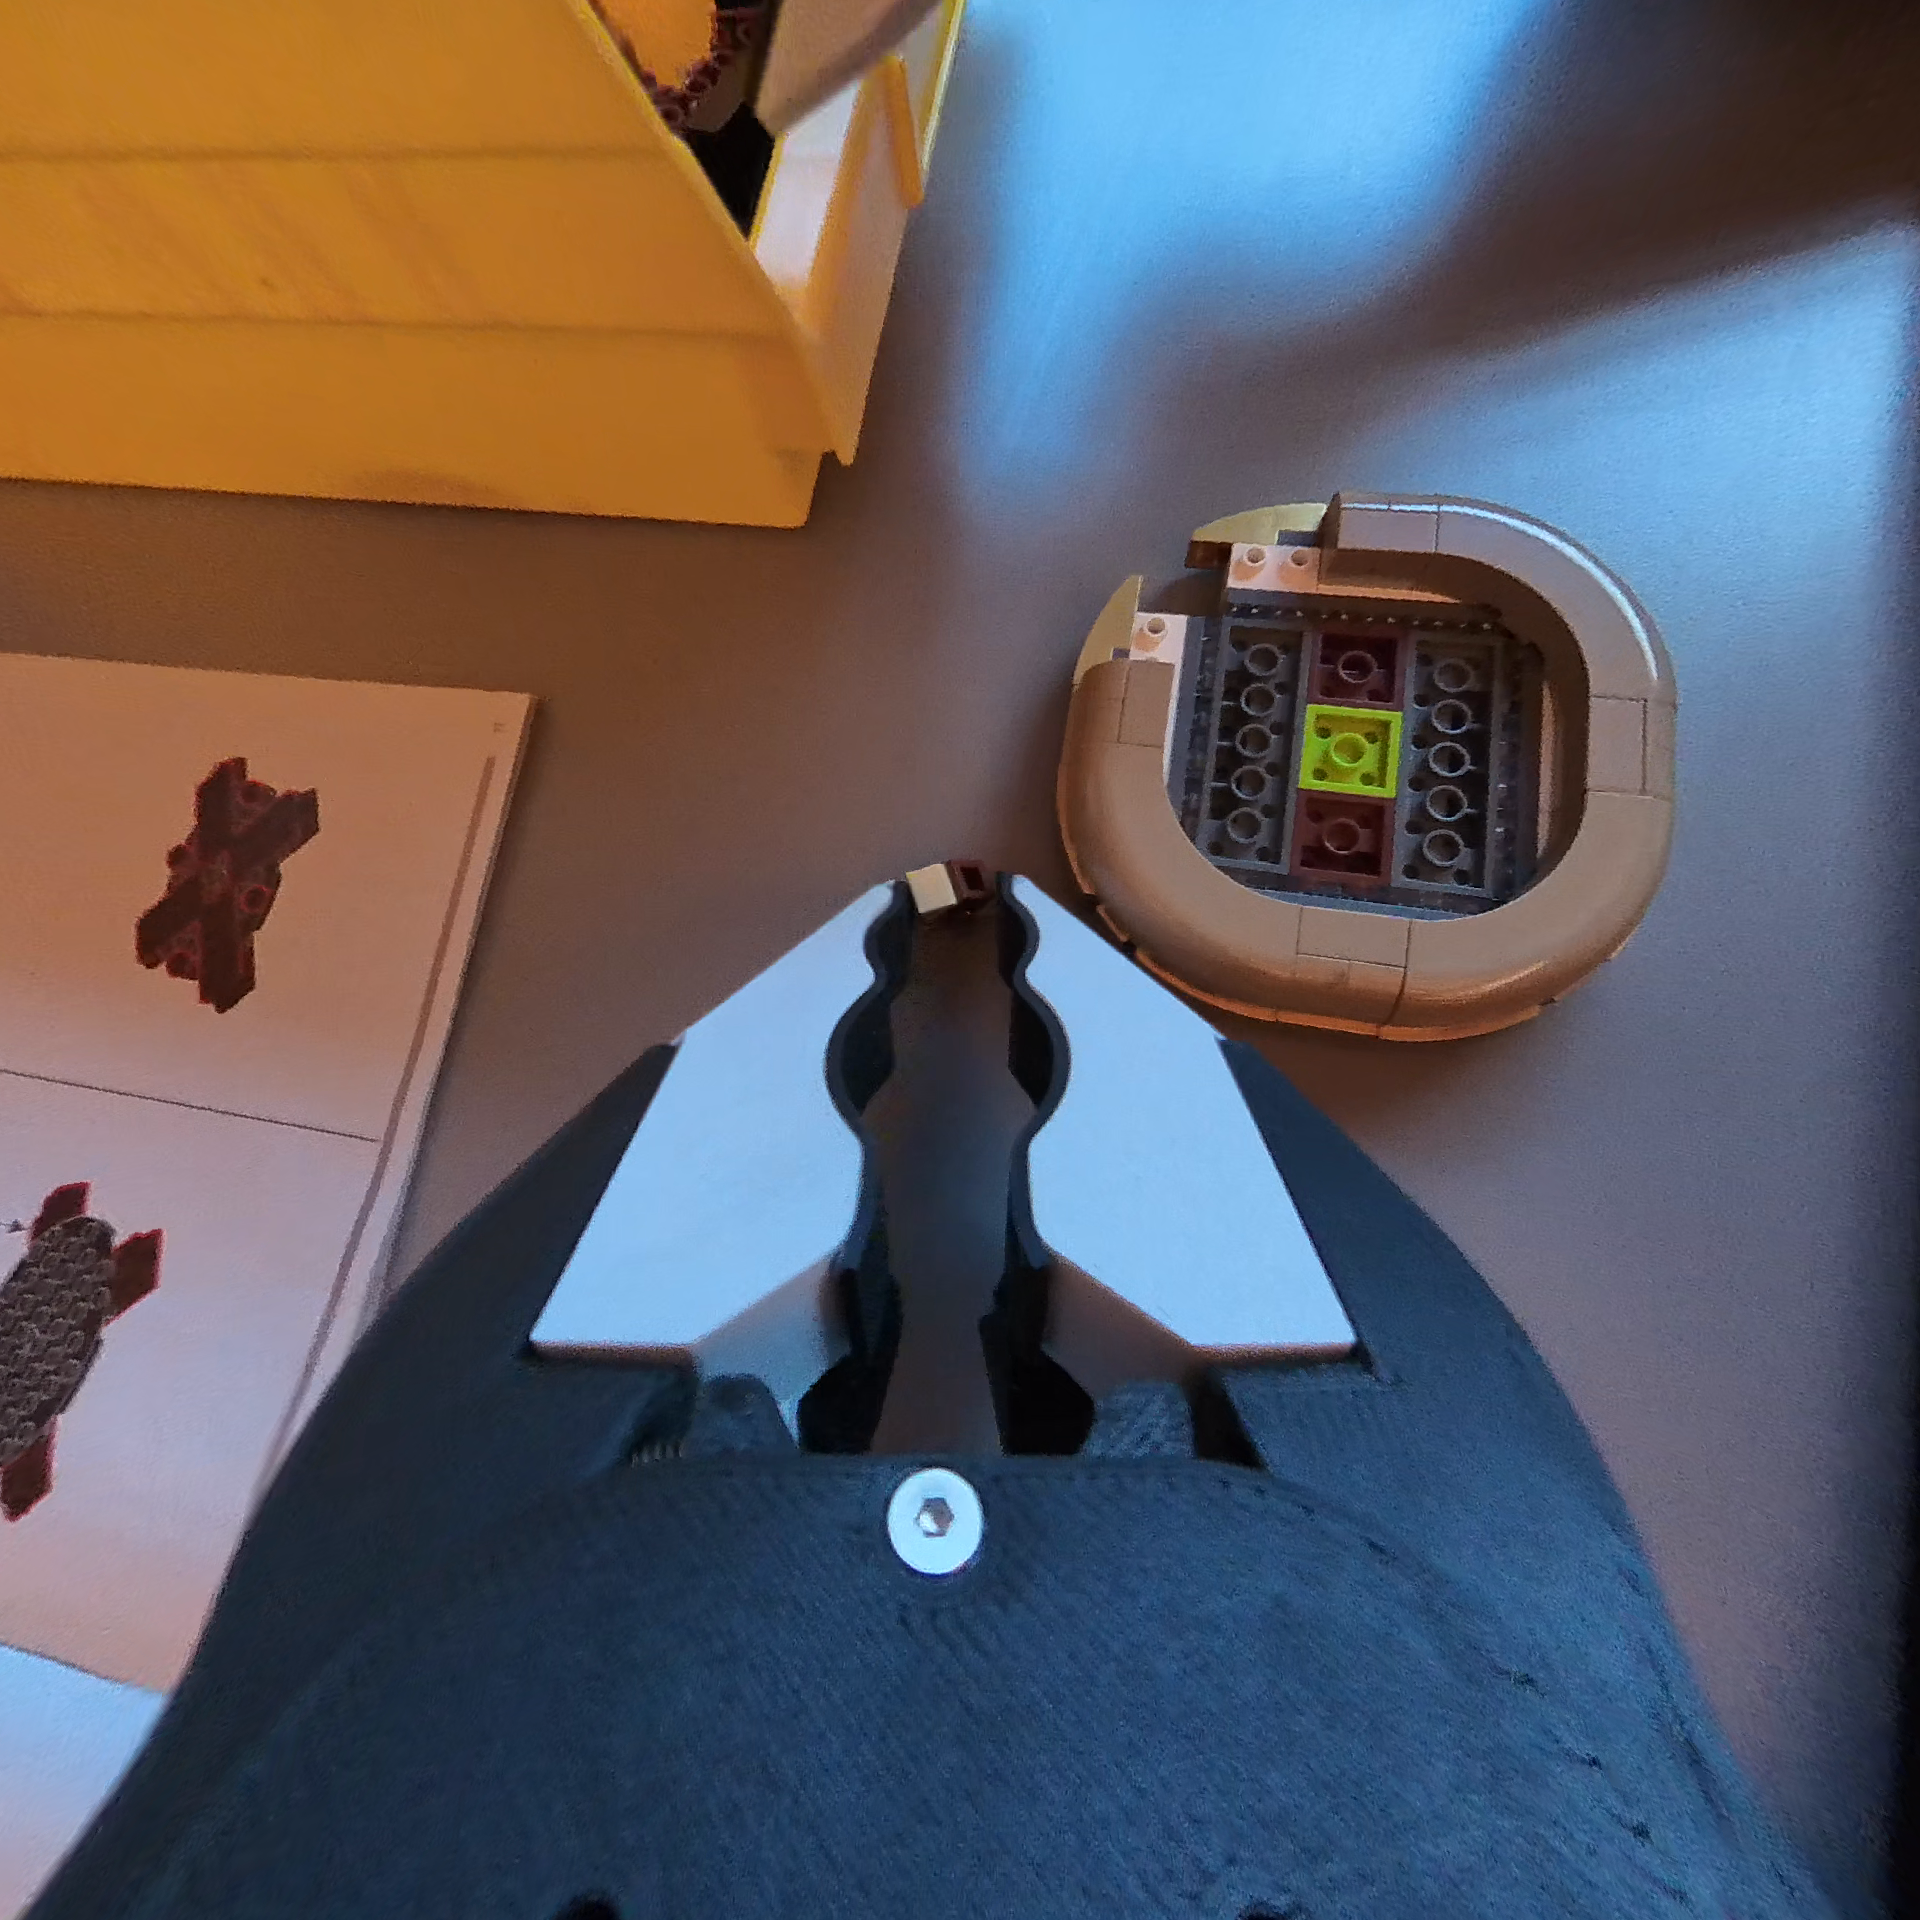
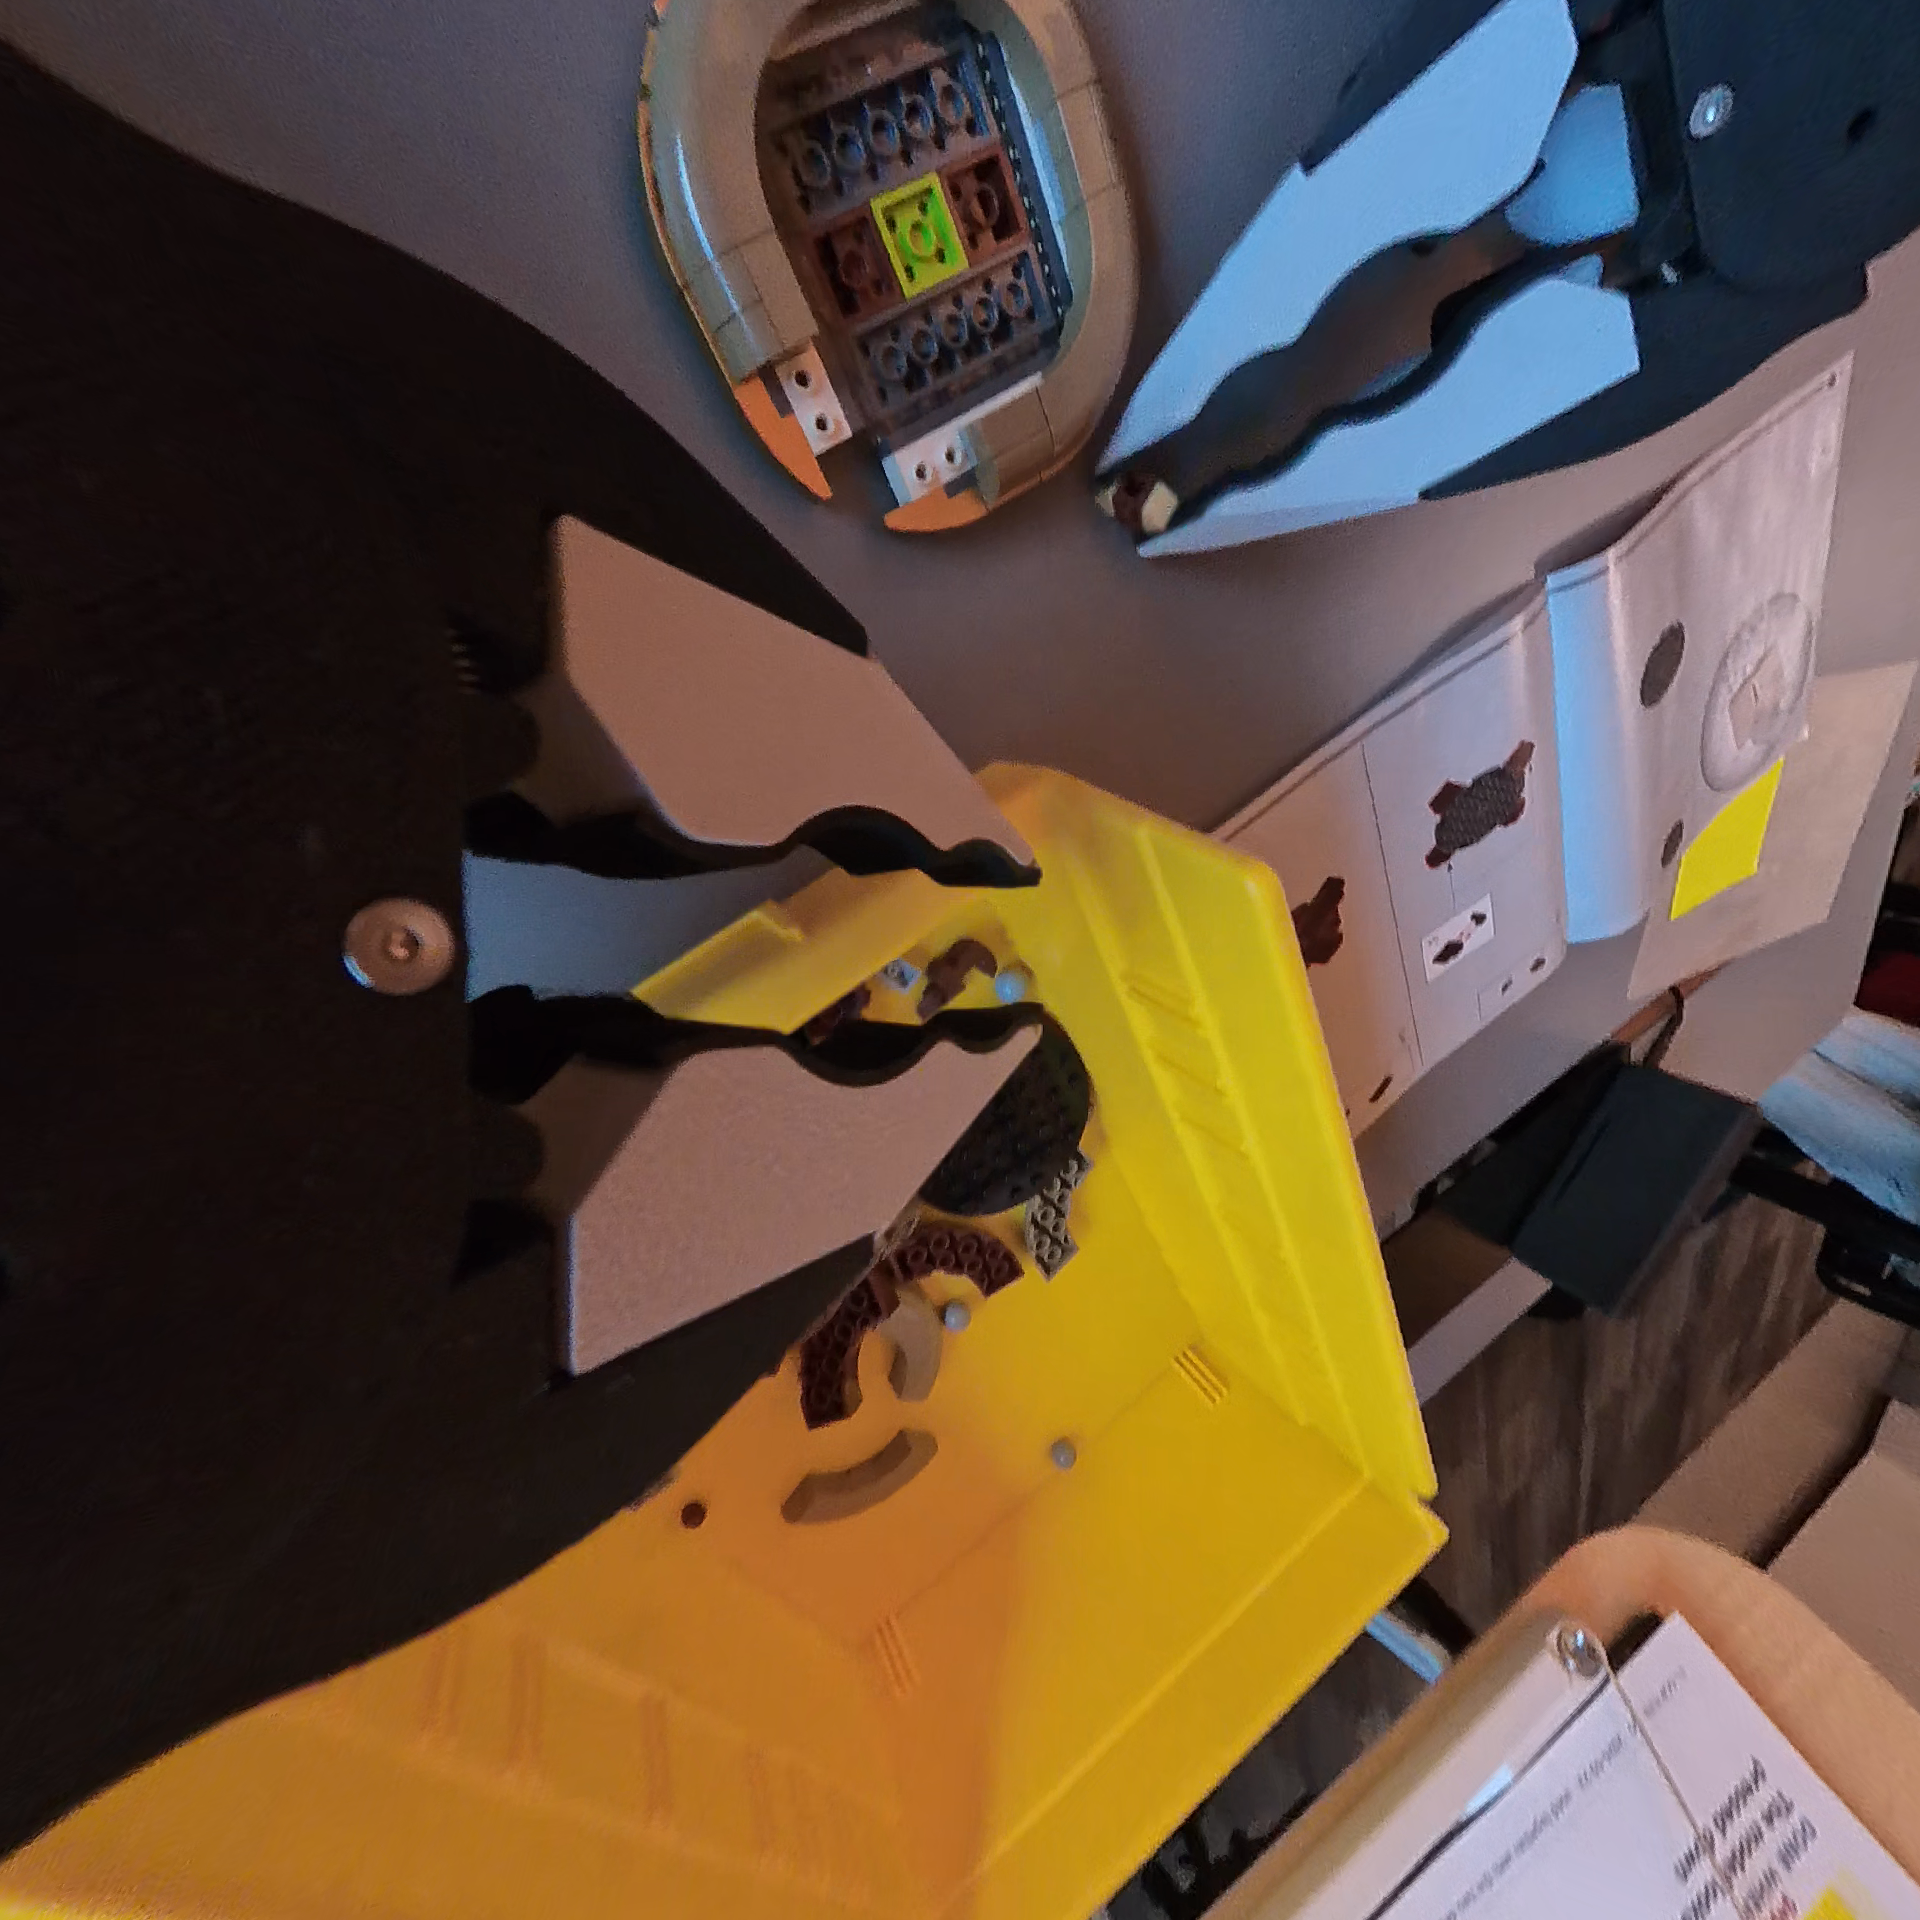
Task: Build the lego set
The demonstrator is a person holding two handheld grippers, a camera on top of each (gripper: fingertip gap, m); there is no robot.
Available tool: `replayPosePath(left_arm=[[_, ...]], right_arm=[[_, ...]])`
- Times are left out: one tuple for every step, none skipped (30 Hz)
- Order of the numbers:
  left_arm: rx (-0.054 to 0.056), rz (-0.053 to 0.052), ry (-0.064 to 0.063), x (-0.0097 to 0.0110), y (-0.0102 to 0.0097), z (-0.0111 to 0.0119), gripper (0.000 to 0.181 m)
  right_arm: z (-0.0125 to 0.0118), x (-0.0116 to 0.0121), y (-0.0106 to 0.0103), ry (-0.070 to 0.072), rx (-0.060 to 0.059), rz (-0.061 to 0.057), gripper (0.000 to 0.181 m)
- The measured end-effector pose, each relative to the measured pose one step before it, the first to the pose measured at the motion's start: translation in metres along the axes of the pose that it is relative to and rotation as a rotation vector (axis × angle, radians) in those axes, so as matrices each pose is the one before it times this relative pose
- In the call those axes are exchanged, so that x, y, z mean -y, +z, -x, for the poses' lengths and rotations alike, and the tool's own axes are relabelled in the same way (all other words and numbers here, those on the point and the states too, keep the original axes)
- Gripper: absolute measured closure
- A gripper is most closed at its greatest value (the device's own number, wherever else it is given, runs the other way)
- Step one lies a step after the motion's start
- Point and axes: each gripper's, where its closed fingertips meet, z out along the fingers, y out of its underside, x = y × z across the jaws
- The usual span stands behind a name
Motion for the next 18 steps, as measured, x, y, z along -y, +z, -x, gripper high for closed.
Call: replayPosePath(left_arm=[[0.0248, 0.0101, 0.0166, -0.00022, -0.00049, 0.00295, 0.167], [0.0282, -0.0008, 0.0173, 0.00128, -0.00133, 0.00325, 0.167], [0.0288, -0.0257, 0.0132, 0.00536, -0.00286, 0.0031, 0.167], [0.0225, -0.0544, 0.0081, 0.01022, -0.00471, 0.00225, 0.167], [0.0186, -0.074, 0.0037, 0.01401, -0.00624, 0.00168, 0.167], [0.0132, -0.0895, 0.0061, 0.01721, -0.0072, 0.00038, 0.167], [0.0087, -0.1001, 0.0179, 0.01933, -0.00752, -0.00144, 0.167], [0.0171, -0.0963, 0.0314, 0.01891, -0.00693, -0.00137, 0.167], [0.0283, -0.0804, 0.0414, 0.01649, -0.00571, -0.00042, 0.167], [0.0295, -0.0631, 0.0468, 0.01351, -0.0043, -0.00042, 0.167], [0.0251, -0.0476, 0.0485, 0.01059, -0.00294, -0.00123, 0.167], [0.0245, -0.0365, 0.0482, 0.00803, -0.00167, -0.00125, 0.167], [0.0265, -0.032, 0.0431, 0.00672, -0.0009, -0.00069, 0.167], [0.0226, -0.0332, 0.0378, 0.00626, -0.0004, -0.00112, 0.167], [0.0169, -0.0307, 0.0338, 0.00543, 0.00007, -0.0013, 0.167], [0.0138, -0.0195, 0.0265, 0.00367, 0.00039, -0.00118, 0.167], [0.0015, -0.008, 0.0141, 0.00204, 0.00066, -0.00192, 0.168], [-0.0127, 0.0001, -0.0001, 0.00089, 0.00069, -0.00297, 0.167]], right_arm=[[0.00543, 0.0005, 0.00097, 0.0017, 0.0272, -0.0031, 0.161], [0.00688, 0.00109, 0.001, 0.0053, 0.036, -0.0051, 0.161], [0.00818, 0.00201, 0.00087, 0.0107, 0.0436, -0.0094, 0.162], [0.00883, 0.00308, 0.00086, 0.0209, 0.0485, -0.0148, 0.162], [0.00924, 0.00406, 0.00064, 0.0314, 0.0543, -0.0197, 0.161], [0.01046, 0.00514, 0.00017, 0.0468, 0.0676, -0.0254, 0.161], [0.01101, 0.00636, -0.00042, 0.0678, 0.0789, -0.032, 0.158], [0.01018, 0.00903, -0.00136, 0.0881, 0.0815, -0.0467, 0.153], [0.011, 0.01186, -0.00276, 0.0961, 0.0903, -0.0658, 0.148], [0.01027, 0.01265, -0.00328, 0.0979, 0.0891, -0.0737, 0.148], [0.00854, 0.01076, -0.00315, 0.0954, 0.0815, -0.0677, 0.149], [0.0072, 0.00759, -0.00206, 0.0889, 0.0765, -0.0526, 0.149], [0.00508, 0.00287, -0.0009, 0.0756, 0.0659, -0.0251, 0.154], [0.00349, -0.00073, 0.00027, 0.0588, 0.0535, -0.003, 0.16], [0.00349, -0.00155, 0.00127, 0.0509, 0.0491, 0.0004, 0.162], [0.00514, -0.00146, 0.00209, 0.0514, 0.0561, 0.001, 0.164], [0.00585, -0.00146, 0.00252, 0.0517, 0.0586, 0.0035, 0.164], [0.0053, -0.00097, 0.00236, 0.0475, 0.0514, 0.0007, 0.164]])
